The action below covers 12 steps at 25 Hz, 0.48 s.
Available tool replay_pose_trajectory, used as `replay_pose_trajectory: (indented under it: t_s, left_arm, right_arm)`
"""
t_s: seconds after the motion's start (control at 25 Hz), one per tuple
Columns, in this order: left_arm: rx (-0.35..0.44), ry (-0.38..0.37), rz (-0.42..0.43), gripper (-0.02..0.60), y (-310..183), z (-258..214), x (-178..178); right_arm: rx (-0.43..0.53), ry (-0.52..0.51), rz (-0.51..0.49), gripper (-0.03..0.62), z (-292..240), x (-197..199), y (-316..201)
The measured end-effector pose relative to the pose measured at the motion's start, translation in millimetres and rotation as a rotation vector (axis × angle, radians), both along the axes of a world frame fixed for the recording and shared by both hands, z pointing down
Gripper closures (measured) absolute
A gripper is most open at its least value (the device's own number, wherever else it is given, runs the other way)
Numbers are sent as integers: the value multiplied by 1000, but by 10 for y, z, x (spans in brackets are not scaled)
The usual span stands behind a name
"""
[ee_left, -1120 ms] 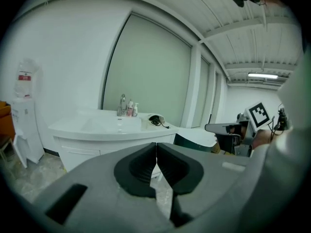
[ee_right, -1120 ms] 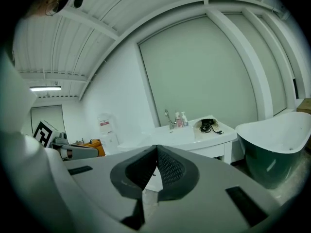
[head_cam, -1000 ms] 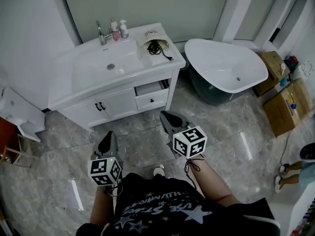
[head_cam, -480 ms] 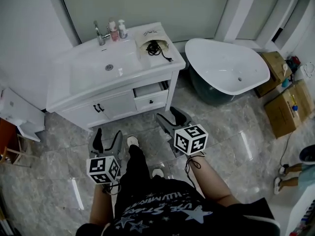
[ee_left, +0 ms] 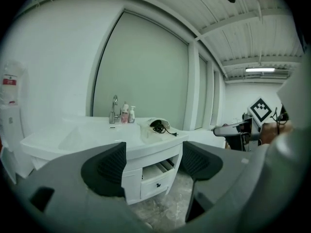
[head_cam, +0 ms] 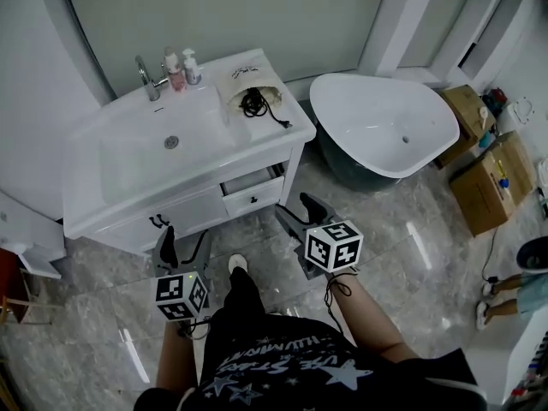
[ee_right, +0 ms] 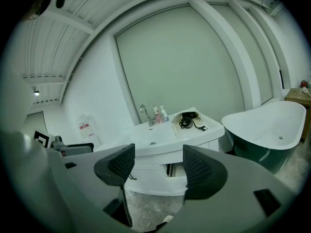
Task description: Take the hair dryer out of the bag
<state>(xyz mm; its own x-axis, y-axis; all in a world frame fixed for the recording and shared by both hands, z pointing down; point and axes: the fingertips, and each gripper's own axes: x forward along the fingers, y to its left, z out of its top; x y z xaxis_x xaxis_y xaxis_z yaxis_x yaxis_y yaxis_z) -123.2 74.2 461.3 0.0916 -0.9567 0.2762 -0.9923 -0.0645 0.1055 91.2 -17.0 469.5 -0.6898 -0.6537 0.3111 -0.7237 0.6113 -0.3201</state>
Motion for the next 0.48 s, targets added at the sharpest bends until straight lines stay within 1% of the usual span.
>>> replay_pose_trajectory:
  t_s: [0.16,0.28,0.48]
  left_arm:
    - [-5,11,28,221,-667,9,-287]
    - [-1,-1,57,222,-1164,-63,-475]
    - [-15,-14,112,221,-1805,-63,-703]
  right_arm:
    - [-4,1,60,303,-54,-145,-617]
    - [-9,6,98,303,-116,-275,-1059]
    - [-29,21,158,303,-131,-499,-1671]
